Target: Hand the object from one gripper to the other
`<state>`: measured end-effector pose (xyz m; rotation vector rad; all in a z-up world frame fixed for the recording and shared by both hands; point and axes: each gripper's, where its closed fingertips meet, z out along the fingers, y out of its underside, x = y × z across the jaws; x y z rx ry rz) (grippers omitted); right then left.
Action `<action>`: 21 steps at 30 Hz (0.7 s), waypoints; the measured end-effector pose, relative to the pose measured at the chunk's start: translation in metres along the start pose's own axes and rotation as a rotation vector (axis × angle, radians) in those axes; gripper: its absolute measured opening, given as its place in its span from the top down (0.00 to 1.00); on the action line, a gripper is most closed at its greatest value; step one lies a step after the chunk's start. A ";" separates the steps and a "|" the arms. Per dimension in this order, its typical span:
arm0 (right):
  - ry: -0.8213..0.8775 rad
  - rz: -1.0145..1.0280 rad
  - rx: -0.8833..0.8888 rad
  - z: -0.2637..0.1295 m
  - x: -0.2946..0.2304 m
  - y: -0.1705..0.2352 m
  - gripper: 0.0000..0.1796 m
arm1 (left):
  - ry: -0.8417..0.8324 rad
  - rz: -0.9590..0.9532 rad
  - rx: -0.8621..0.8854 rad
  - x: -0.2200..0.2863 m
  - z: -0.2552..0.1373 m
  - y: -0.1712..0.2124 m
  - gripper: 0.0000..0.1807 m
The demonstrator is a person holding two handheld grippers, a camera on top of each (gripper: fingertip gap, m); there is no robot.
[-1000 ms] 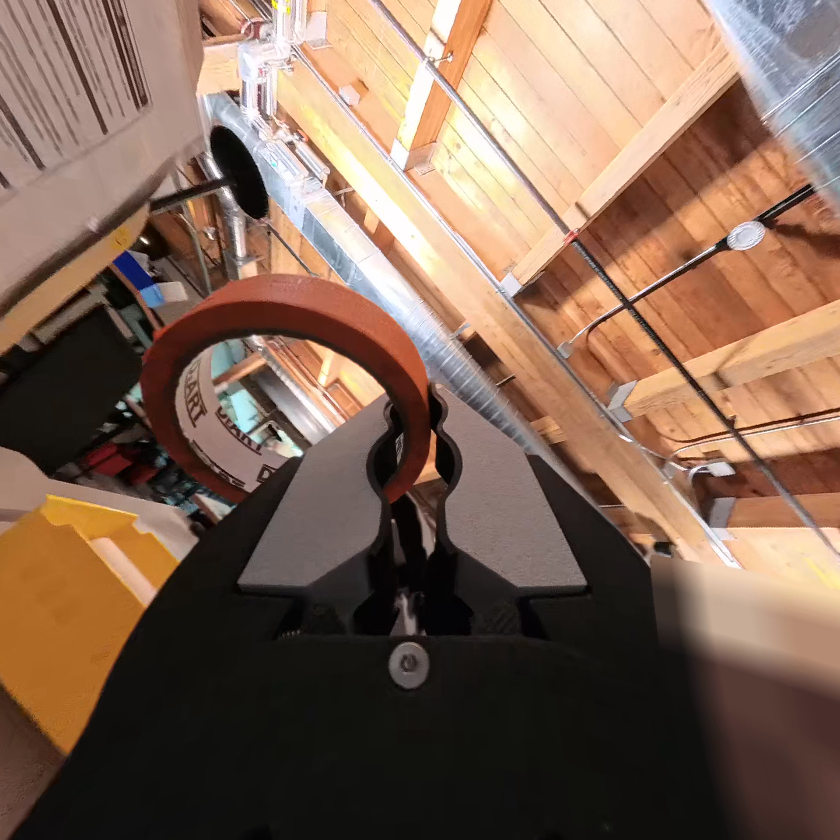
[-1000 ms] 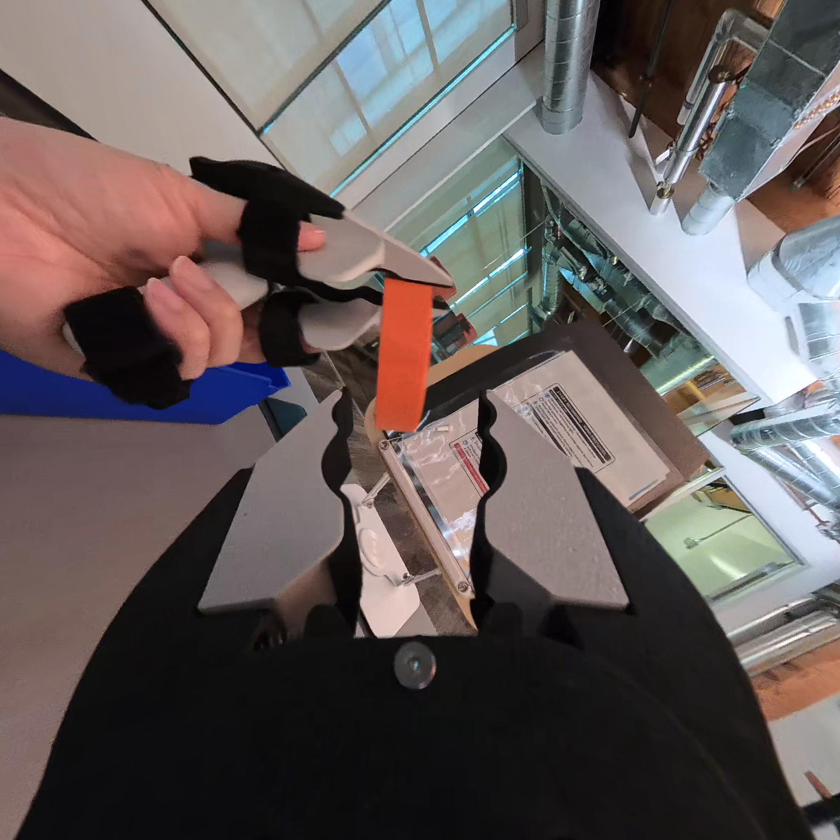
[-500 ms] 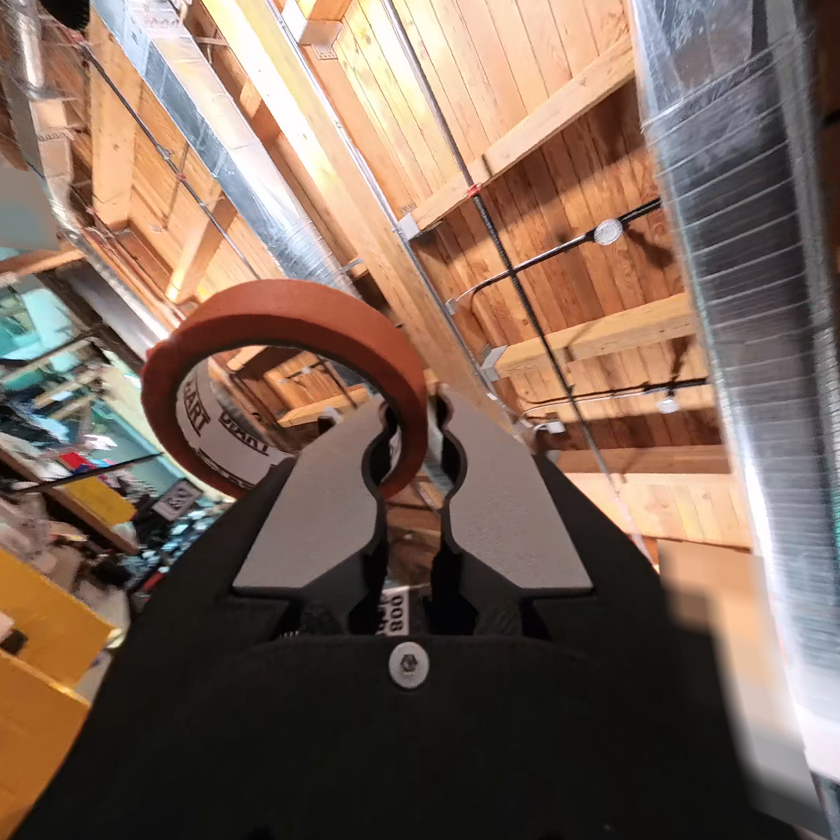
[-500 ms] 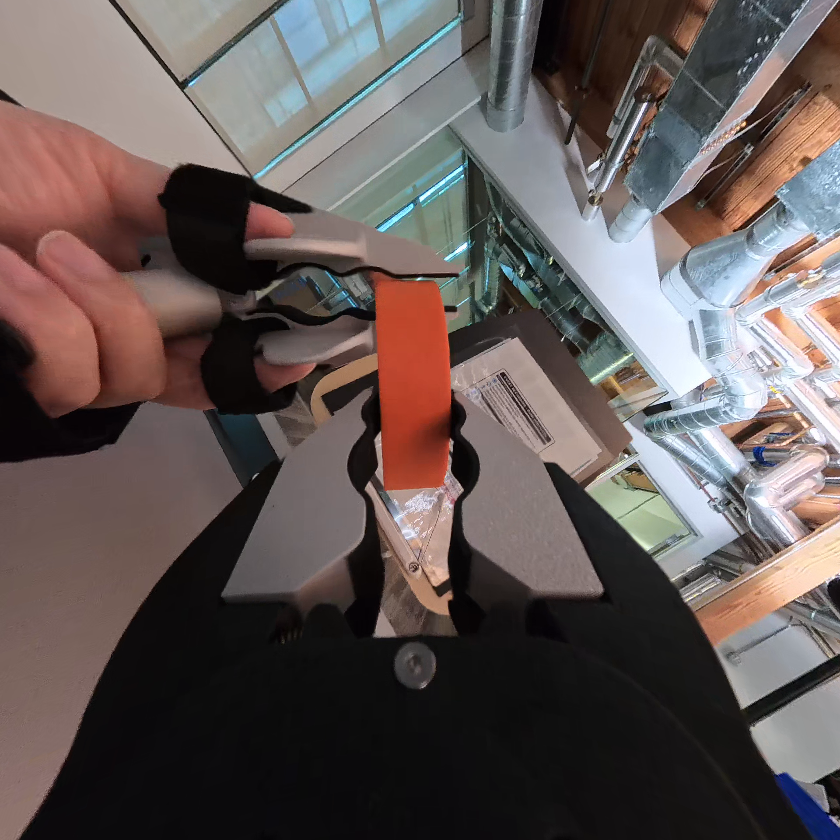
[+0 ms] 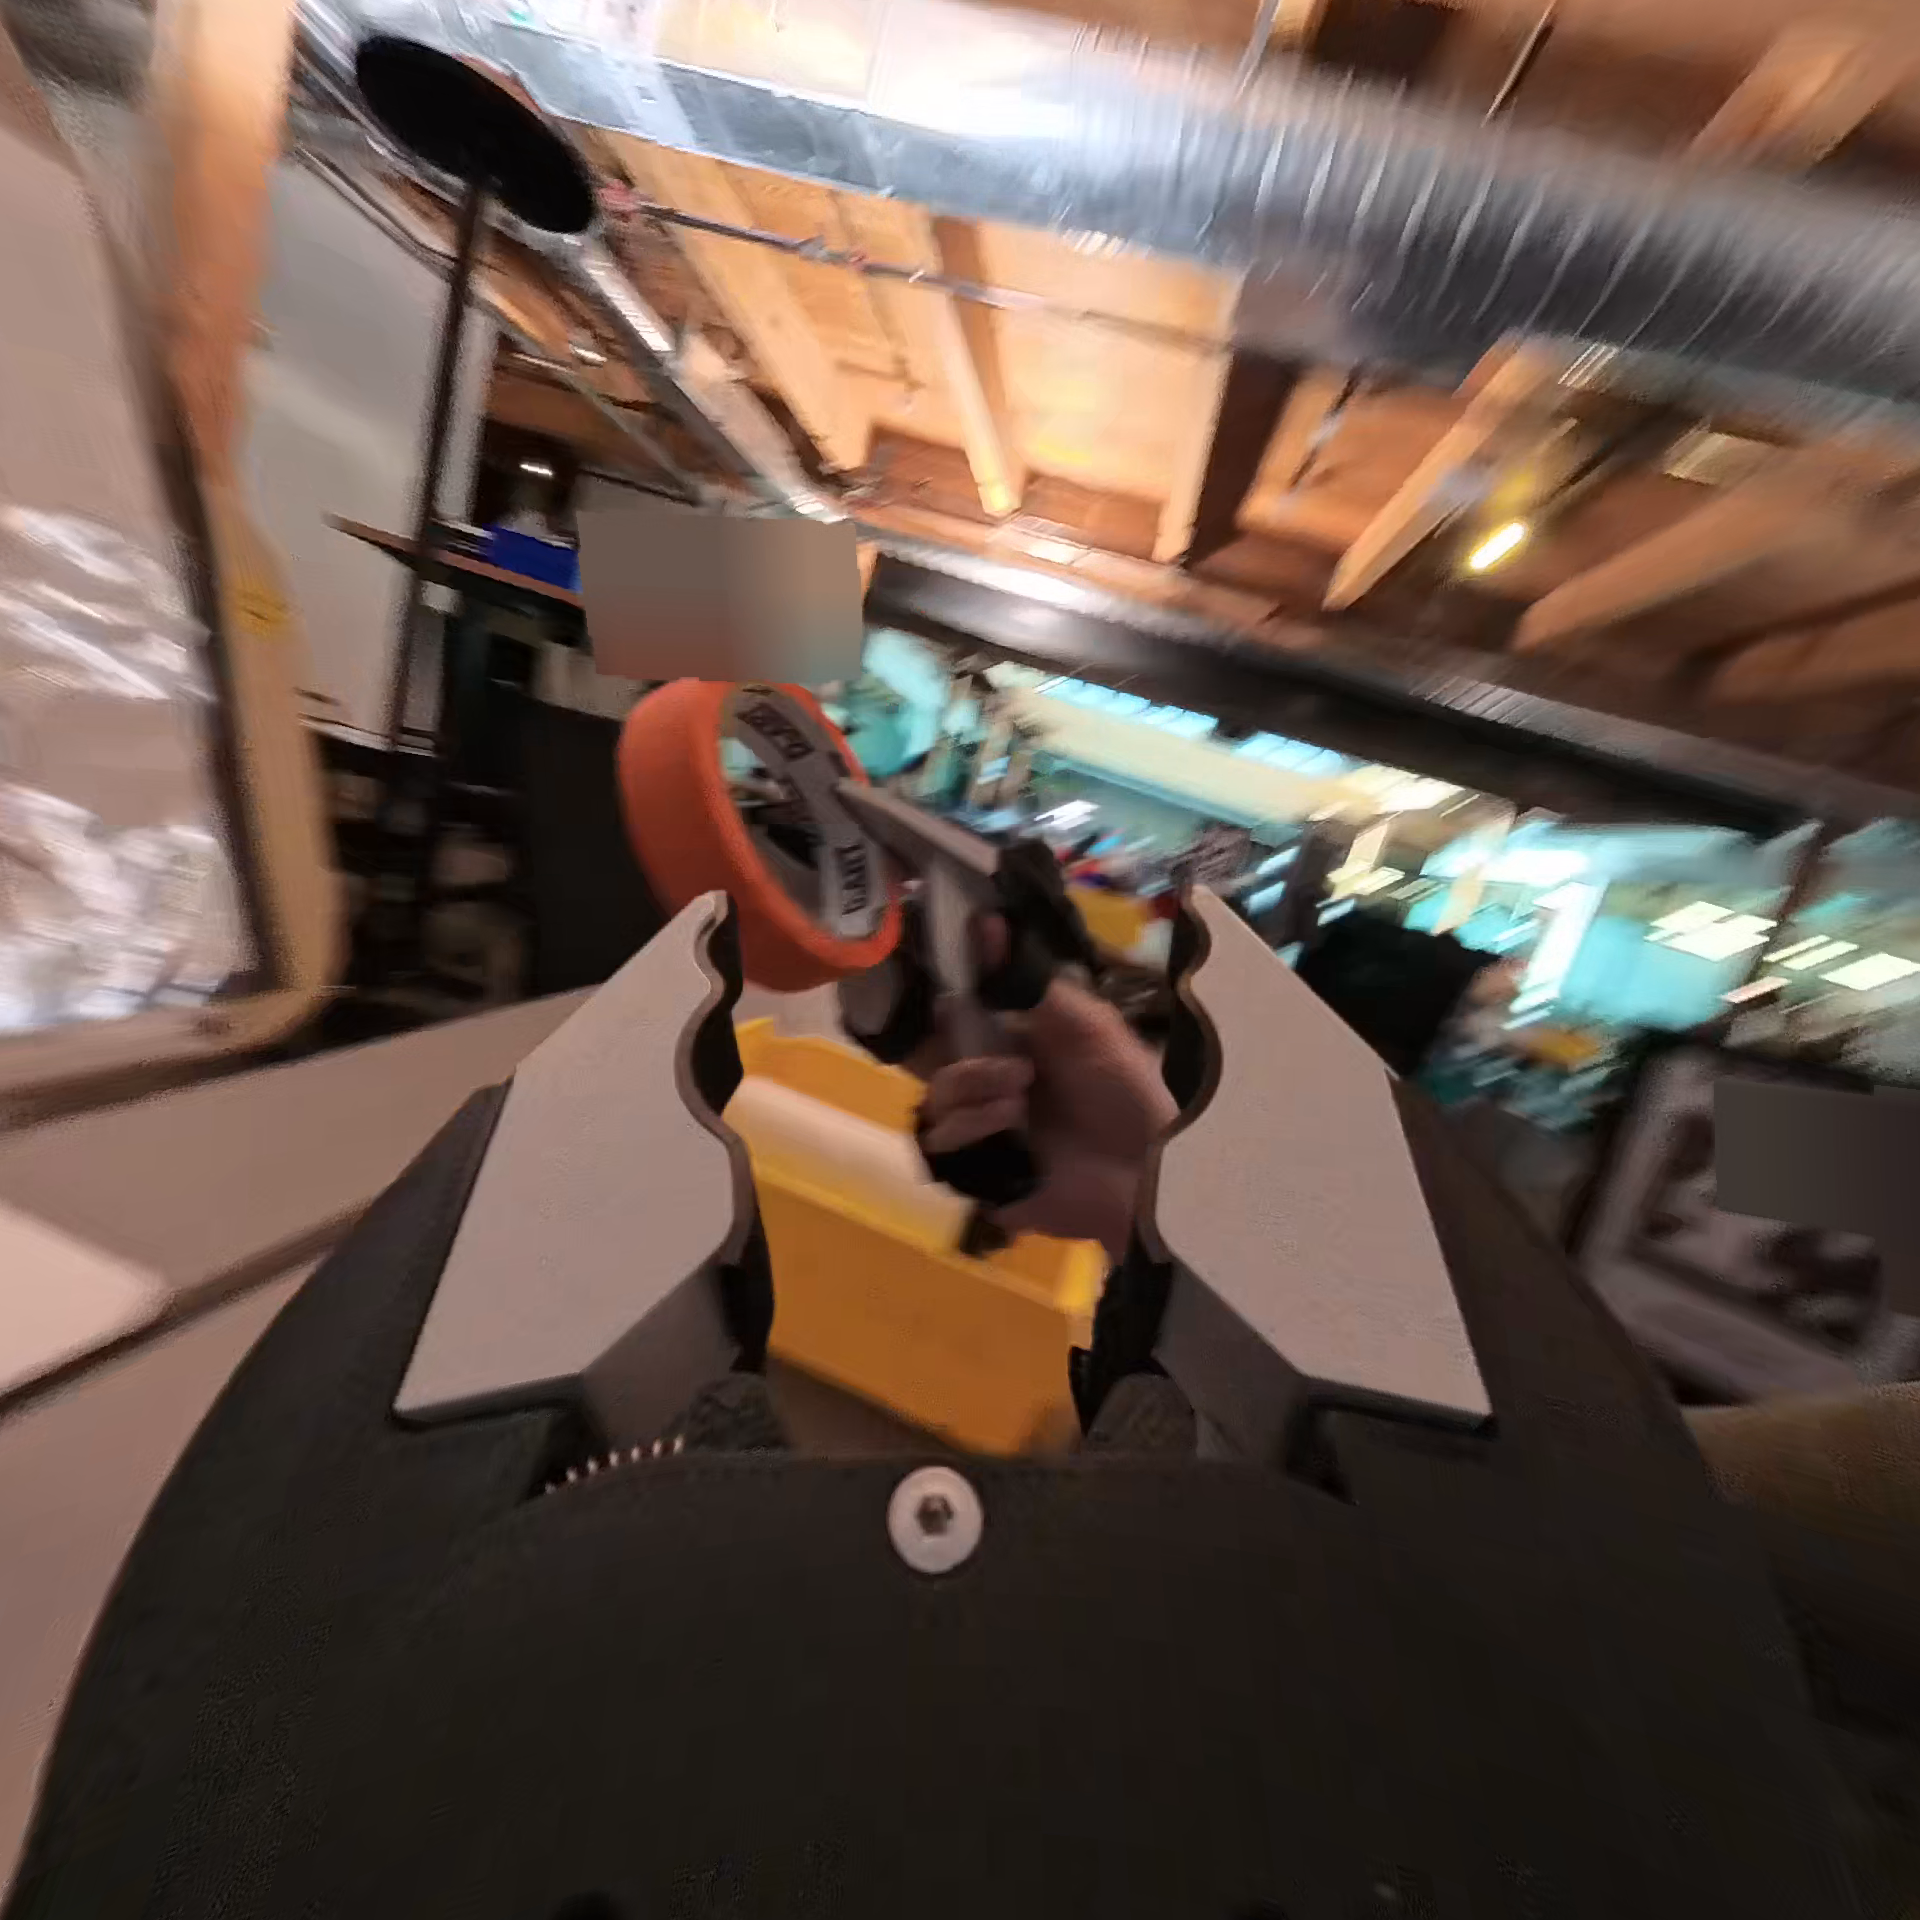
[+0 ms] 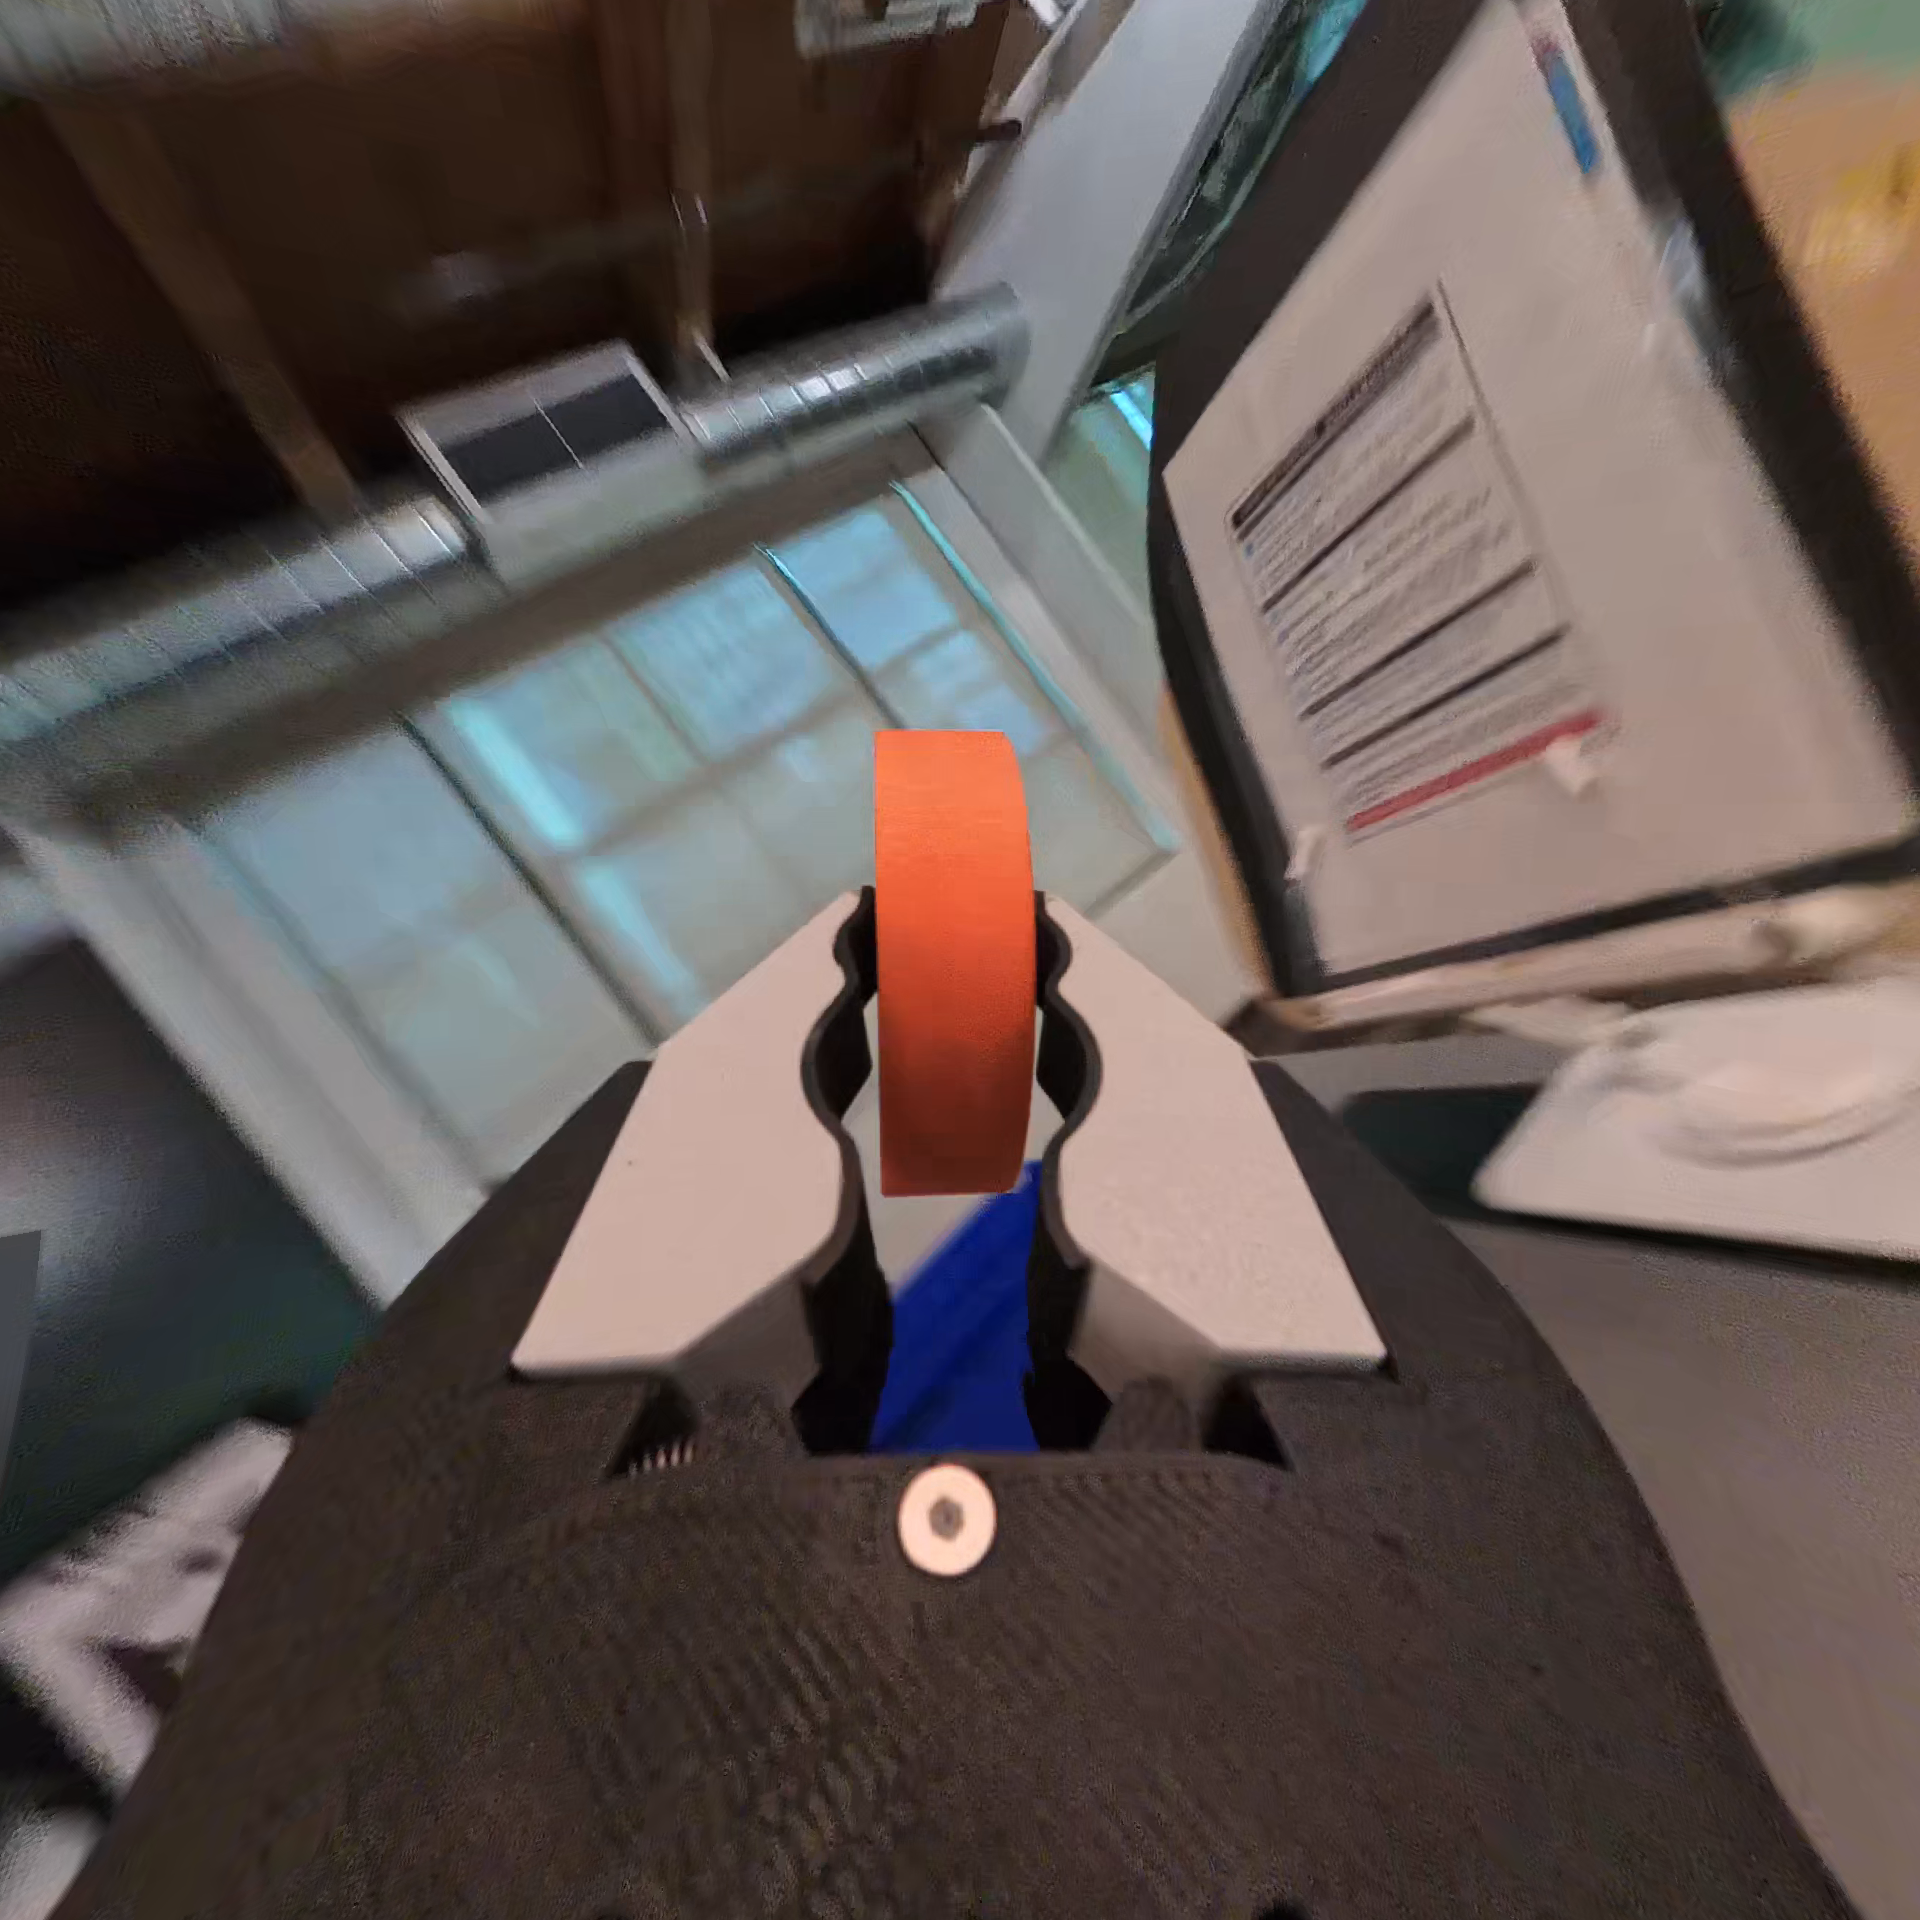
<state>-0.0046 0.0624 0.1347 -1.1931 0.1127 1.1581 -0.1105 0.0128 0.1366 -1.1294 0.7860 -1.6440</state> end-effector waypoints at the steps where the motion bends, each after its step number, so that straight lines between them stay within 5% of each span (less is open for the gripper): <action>1: -0.043 0.156 0.016 -0.001 0.005 -0.001 0.86 | -0.066 0.111 -0.031 -0.004 0.000 0.003 0.55; 3: -0.150 0.394 0.029 0.000 0.005 0.002 0.86 | -0.156 0.230 -0.072 -0.010 0.000 0.006 0.55; 10: -0.382 0.681 -0.099 0.020 -0.027 0.048 0.86 | -0.089 0.052 -0.104 -0.007 0.004 0.016 0.55; 15: -0.482 0.766 -0.200 0.027 -0.048 0.075 0.86 | 0.087 0.045 -0.090 0.025 0.008 0.013 0.66; 21: -0.619 1.143 -0.375 0.026 -0.071 0.101 0.86 | 0.205 0.304 -0.144 0.060 0.002 0.019 0.83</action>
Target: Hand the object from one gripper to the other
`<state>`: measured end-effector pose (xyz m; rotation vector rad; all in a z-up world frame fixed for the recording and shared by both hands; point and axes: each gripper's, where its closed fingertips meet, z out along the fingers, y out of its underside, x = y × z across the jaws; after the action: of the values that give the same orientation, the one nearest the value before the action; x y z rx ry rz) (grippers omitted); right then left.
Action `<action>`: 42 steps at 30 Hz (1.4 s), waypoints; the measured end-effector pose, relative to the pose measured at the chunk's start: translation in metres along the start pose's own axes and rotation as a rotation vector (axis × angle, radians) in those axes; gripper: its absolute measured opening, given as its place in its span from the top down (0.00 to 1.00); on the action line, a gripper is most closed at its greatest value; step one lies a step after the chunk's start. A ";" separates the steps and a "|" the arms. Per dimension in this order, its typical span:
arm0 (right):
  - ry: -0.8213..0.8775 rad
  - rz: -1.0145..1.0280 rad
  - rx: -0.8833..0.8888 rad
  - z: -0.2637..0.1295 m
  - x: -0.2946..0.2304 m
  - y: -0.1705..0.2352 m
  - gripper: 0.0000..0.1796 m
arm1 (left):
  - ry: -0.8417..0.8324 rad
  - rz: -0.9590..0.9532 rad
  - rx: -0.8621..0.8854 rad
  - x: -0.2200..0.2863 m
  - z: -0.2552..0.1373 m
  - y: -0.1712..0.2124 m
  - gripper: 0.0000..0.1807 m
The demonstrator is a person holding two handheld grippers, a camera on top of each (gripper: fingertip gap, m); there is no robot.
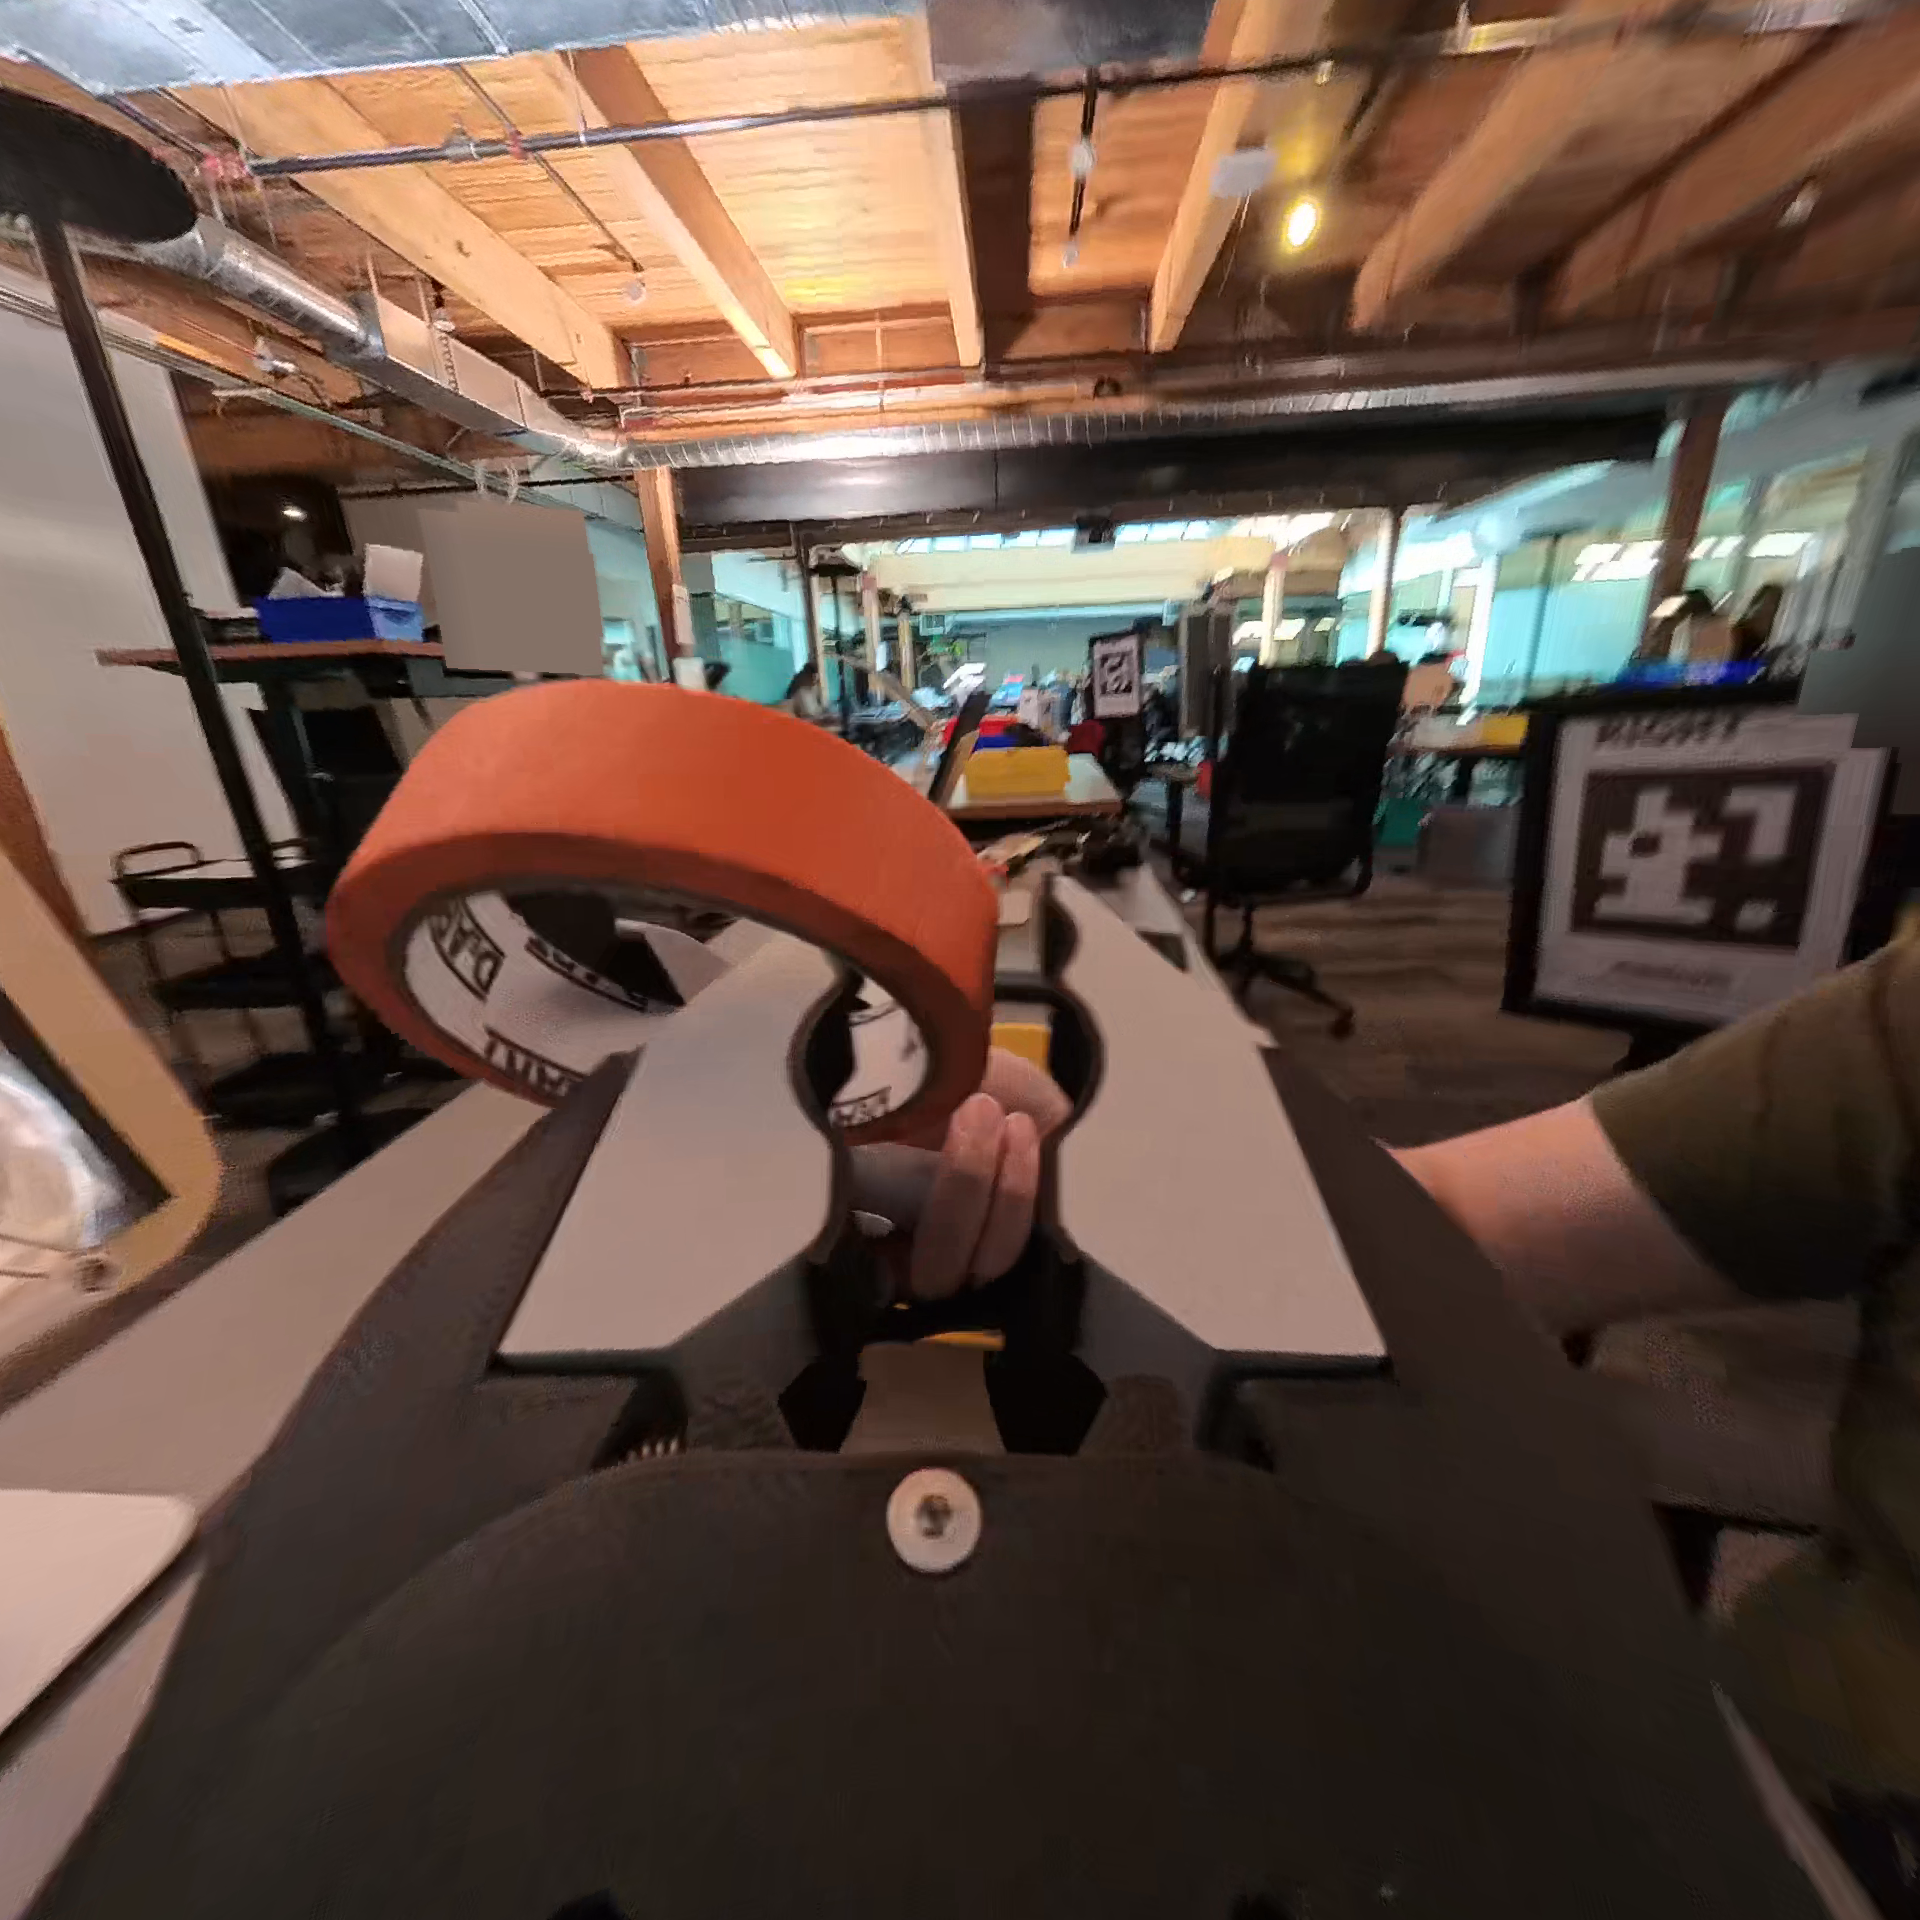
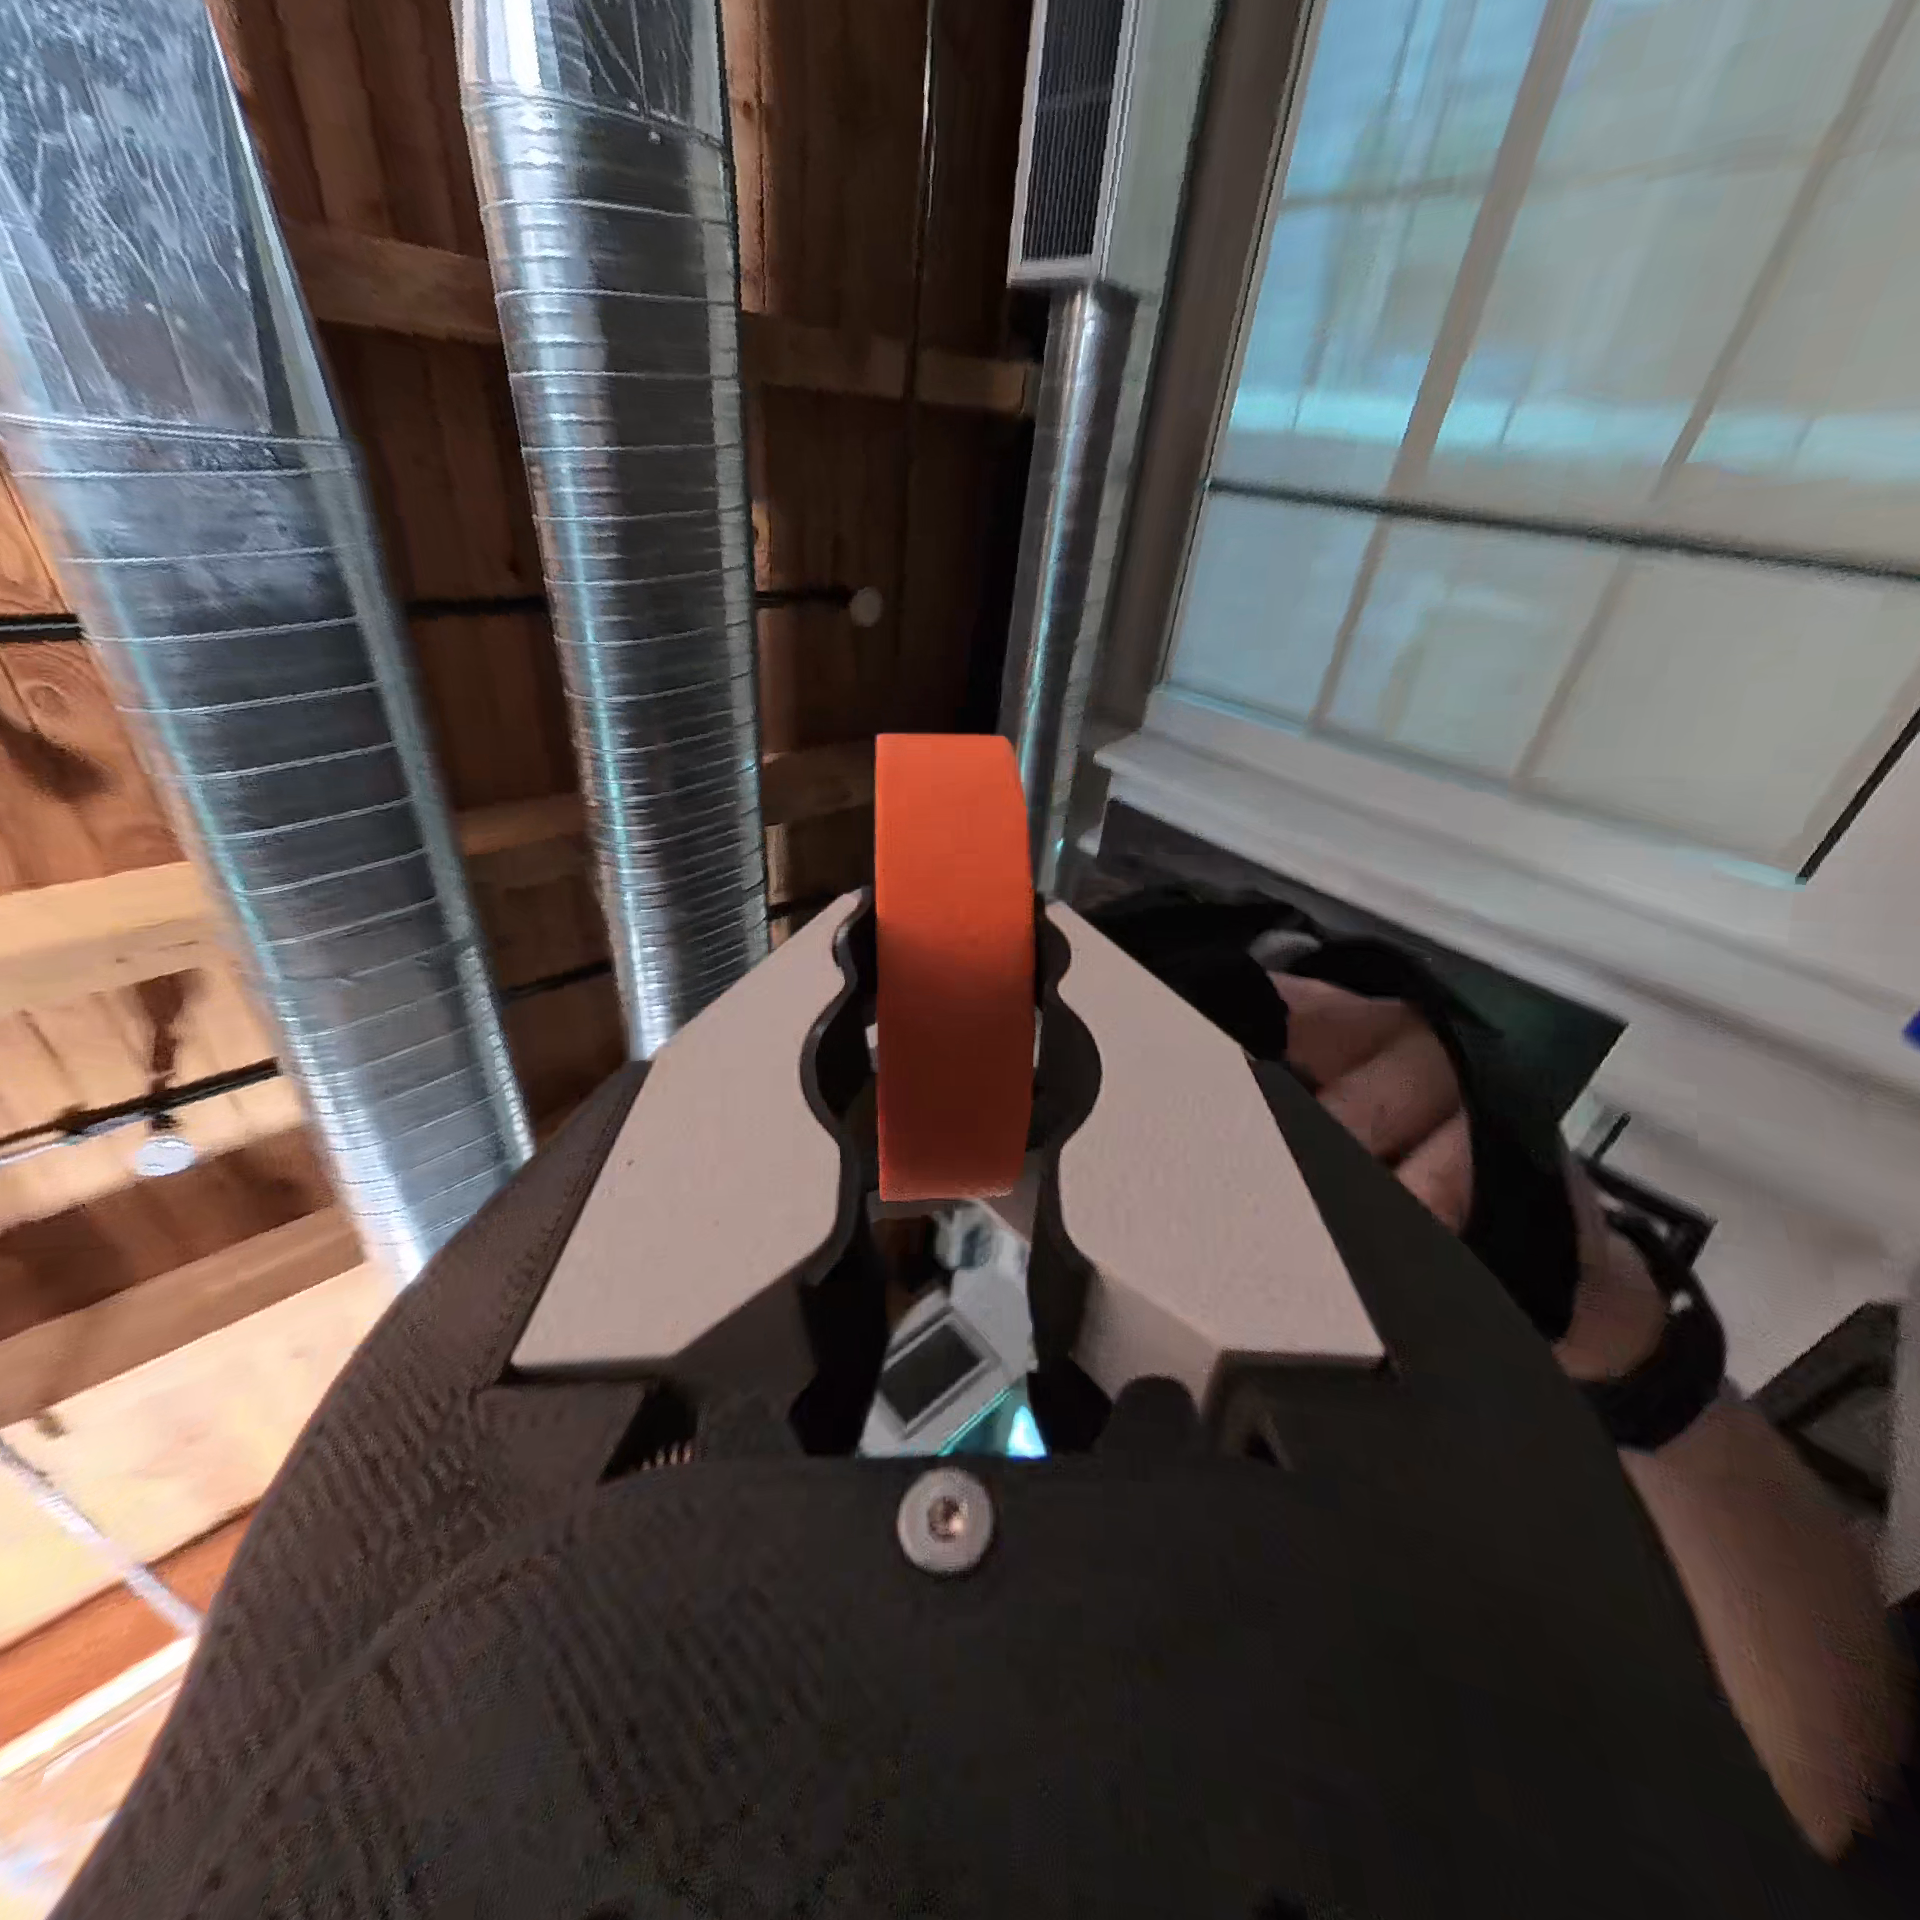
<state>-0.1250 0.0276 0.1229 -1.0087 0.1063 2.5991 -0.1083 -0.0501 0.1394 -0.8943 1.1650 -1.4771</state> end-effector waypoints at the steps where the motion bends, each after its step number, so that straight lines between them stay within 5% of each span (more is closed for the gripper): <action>1: 0.000 0.025 -0.028 0.002 0.004 0.005 0.85 | -0.009 0.050 -0.026 0.002 0.000 0.002 0.92; 4: 0.037 -0.010 -0.044 0.003 0.015 0.006 0.84 | -0.038 0.094 -0.125 0.004 0.004 0.010 0.95; 8: 0.255 -0.280 0.026 -0.013 0.032 -0.020 0.66 | -0.223 0.254 -0.287 -0.014 0.000 0.020 0.95; 14: 0.600 -1.146 0.060 -0.022 -0.004 -0.042 0.66 | -0.657 0.678 -0.752 -0.071 -0.047 0.038 0.95; 18: 0.651 -1.513 -0.055 0.006 -0.026 -0.005 0.68 | -0.700 0.847 -0.989 -0.084 -0.061 0.061 0.95; 27: 1.123 -1.629 -0.235 -0.004 0.009 -0.006 0.68 | -0.648 1.130 -1.338 -0.095 -0.070 0.106 0.95; 32: 1.219 -1.516 -0.369 -0.021 0.027 -0.006 0.85 | -0.554 1.198 -1.403 -0.091 -0.064 0.129 0.95; 38: 1.216 -1.346 -0.319 -0.040 0.017 -0.023 0.85 | -0.602 1.157 -1.247 -0.087 -0.043 0.124 0.67; 42: 1.253 -1.293 -0.146 -0.078 -0.041 -0.057 0.85 | -0.554 0.957 -1.005 -0.059 -0.014 0.106 0.74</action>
<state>-0.0269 0.0543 0.0954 -1.7579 -0.3271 0.6497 -0.0815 0.0080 0.0357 -1.0400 1.5557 0.1971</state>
